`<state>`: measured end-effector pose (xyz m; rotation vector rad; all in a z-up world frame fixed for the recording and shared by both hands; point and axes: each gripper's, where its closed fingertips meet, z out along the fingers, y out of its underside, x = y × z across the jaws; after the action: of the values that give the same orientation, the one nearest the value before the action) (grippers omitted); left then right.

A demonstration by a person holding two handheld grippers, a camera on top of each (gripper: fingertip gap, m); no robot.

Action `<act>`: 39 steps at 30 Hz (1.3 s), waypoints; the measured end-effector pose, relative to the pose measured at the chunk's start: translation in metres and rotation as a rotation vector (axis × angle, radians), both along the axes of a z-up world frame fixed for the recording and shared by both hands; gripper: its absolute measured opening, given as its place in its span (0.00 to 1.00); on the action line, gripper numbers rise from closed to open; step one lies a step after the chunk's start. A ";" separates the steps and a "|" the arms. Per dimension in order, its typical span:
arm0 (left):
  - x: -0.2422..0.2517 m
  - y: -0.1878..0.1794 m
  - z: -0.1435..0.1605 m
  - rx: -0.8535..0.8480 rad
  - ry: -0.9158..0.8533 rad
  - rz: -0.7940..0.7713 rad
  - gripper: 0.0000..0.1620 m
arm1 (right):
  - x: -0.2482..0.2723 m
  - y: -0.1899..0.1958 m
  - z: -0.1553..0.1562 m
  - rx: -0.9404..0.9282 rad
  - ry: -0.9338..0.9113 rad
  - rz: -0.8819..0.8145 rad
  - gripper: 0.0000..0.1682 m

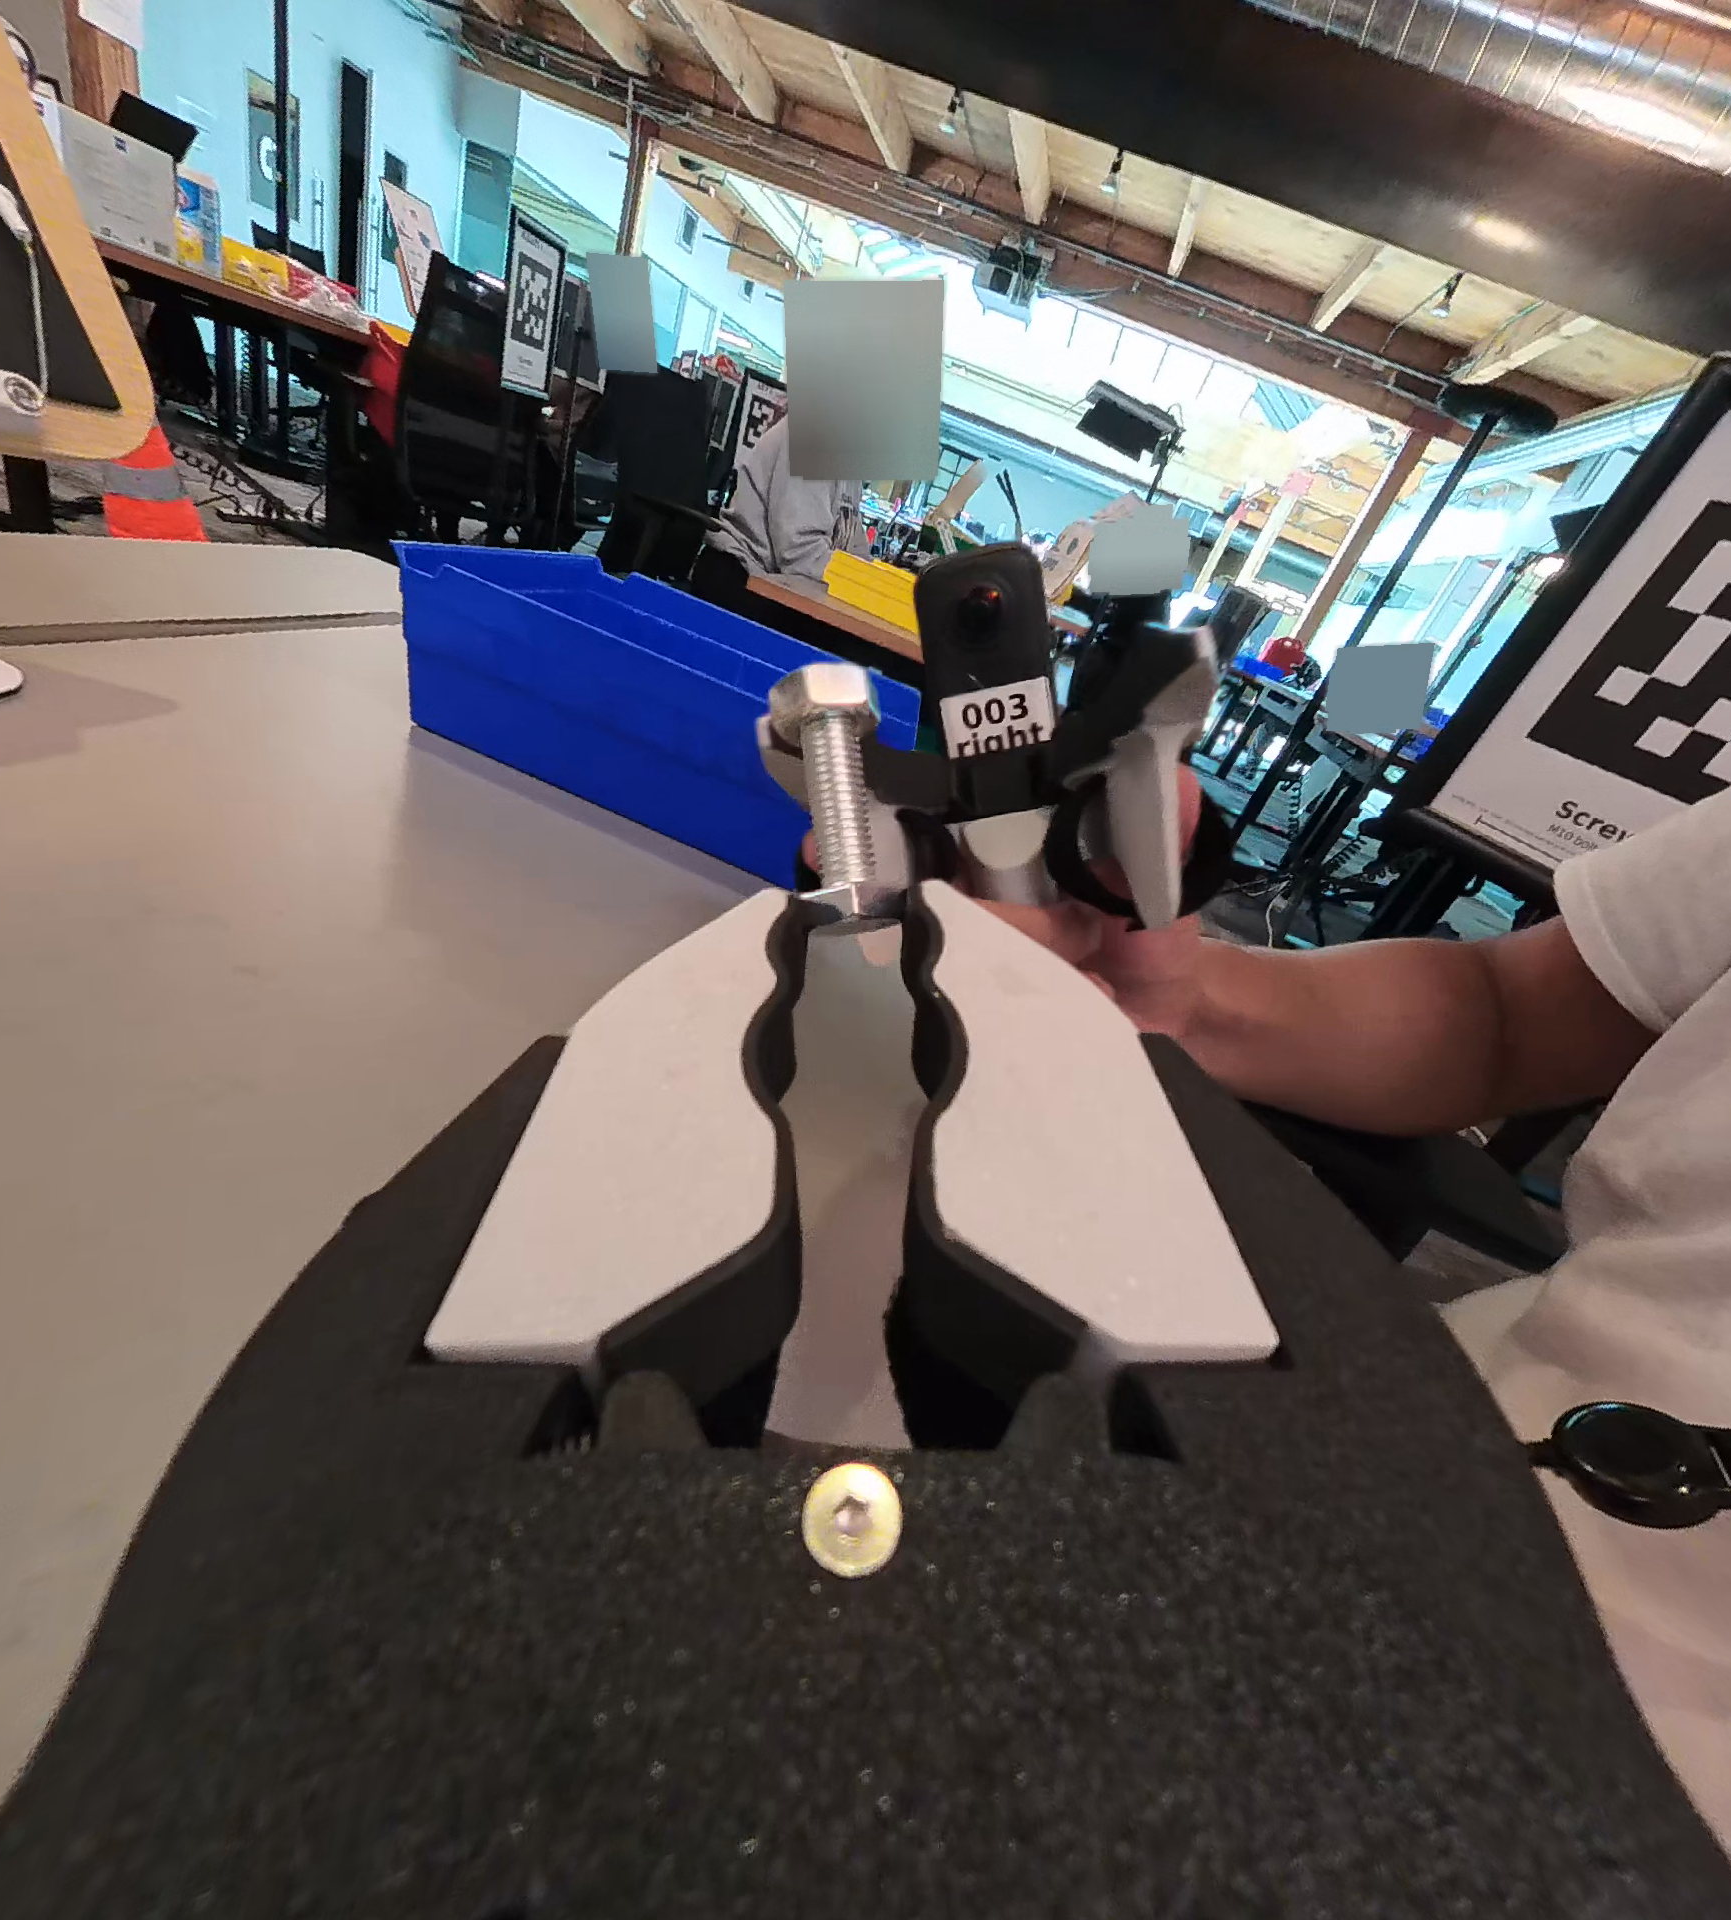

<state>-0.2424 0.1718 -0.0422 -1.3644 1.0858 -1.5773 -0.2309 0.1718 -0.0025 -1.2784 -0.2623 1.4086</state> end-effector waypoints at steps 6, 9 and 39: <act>0.009 -0.013 0.001 -0.017 -0.014 -0.055 0.11 | -0.026 0.013 0.014 0.041 -0.021 0.018 0.46; 0.005 -0.007 0.007 -0.072 -0.057 -0.052 0.11 | -0.040 0.009 0.018 0.062 0.002 0.030 0.46; -0.023 0.032 0.023 -0.383 -0.259 -0.002 0.10 | -0.022 0.008 0.015 0.096 0.013 -0.196 0.53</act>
<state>-0.2651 0.2039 -0.0197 -1.3475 0.6505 -1.9719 -0.2529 0.1802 0.0124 -1.1830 -0.1881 1.2231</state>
